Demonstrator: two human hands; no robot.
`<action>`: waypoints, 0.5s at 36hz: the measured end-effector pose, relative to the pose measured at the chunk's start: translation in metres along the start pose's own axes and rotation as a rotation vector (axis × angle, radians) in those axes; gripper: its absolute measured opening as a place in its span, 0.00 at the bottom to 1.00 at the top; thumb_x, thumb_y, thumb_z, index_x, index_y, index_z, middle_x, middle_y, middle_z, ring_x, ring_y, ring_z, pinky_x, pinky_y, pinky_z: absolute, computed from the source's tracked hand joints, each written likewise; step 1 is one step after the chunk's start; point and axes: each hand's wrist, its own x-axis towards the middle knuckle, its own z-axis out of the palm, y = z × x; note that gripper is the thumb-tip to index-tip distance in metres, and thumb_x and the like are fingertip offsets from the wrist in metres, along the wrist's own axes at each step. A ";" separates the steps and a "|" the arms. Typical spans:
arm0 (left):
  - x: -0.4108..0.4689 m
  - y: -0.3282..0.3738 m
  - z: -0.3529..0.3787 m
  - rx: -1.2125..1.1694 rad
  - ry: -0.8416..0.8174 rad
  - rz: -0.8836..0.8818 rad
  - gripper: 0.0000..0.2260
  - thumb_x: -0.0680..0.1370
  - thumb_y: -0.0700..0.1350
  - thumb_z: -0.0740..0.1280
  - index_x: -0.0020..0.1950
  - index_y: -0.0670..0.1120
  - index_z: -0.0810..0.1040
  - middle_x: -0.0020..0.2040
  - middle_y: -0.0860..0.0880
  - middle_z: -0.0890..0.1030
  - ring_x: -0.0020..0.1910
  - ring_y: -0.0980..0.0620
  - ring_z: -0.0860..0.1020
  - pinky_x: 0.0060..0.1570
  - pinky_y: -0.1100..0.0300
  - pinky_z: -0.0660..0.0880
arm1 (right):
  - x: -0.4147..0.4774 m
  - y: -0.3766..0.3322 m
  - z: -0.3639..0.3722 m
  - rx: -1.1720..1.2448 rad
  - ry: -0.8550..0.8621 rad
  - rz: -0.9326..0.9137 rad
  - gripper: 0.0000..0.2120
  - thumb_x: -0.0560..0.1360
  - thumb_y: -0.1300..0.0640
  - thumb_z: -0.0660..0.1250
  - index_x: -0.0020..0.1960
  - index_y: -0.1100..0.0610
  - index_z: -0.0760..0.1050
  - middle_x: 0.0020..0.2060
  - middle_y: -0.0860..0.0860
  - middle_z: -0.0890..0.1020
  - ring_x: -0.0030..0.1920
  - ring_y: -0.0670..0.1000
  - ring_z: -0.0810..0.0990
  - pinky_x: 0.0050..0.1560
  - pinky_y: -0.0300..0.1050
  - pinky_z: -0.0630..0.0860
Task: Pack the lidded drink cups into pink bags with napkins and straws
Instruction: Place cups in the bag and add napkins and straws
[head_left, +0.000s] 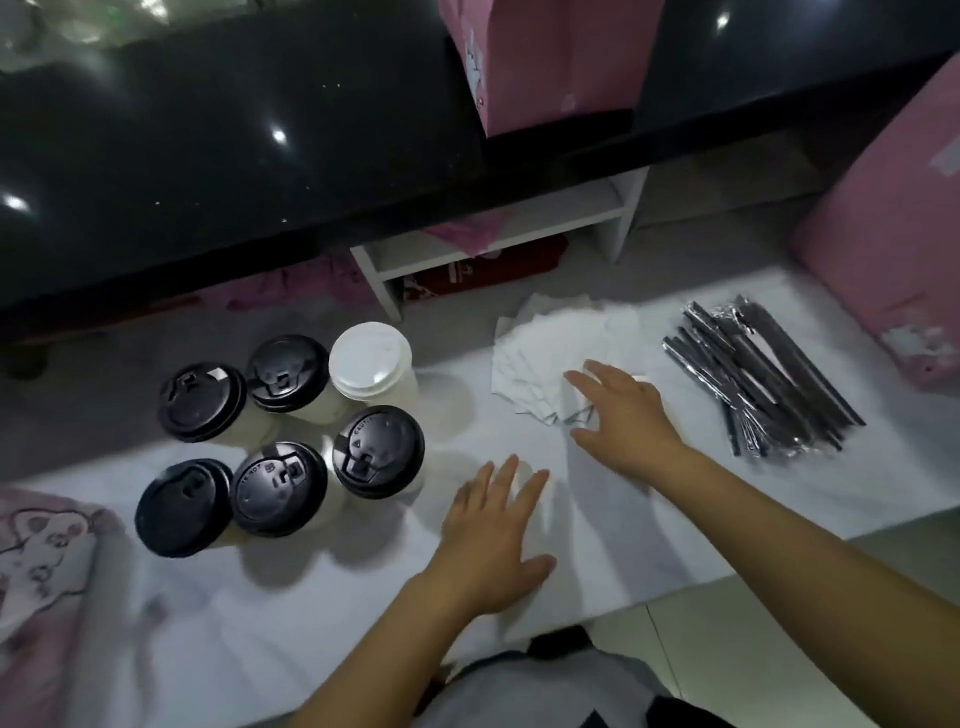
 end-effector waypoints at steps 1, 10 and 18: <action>0.005 -0.001 0.003 0.023 -0.012 -0.033 0.39 0.79 0.61 0.61 0.80 0.59 0.38 0.80 0.51 0.34 0.79 0.46 0.34 0.77 0.47 0.39 | 0.001 0.003 0.002 -0.004 0.014 -0.012 0.33 0.77 0.47 0.66 0.78 0.45 0.58 0.79 0.49 0.58 0.79 0.51 0.55 0.74 0.51 0.52; 0.015 -0.007 0.029 0.018 0.083 -0.077 0.39 0.77 0.62 0.60 0.78 0.64 0.36 0.76 0.58 0.27 0.77 0.52 0.29 0.74 0.51 0.32 | -0.007 0.030 0.039 0.042 0.369 -0.094 0.16 0.77 0.48 0.65 0.61 0.52 0.80 0.64 0.50 0.80 0.65 0.53 0.77 0.67 0.59 0.65; 0.020 -0.003 0.035 0.026 0.097 -0.096 0.38 0.78 0.64 0.58 0.77 0.65 0.33 0.77 0.58 0.27 0.76 0.52 0.26 0.74 0.50 0.31 | -0.001 0.035 0.049 0.061 0.578 -0.141 0.10 0.75 0.51 0.66 0.50 0.53 0.83 0.52 0.50 0.84 0.55 0.54 0.81 0.61 0.61 0.68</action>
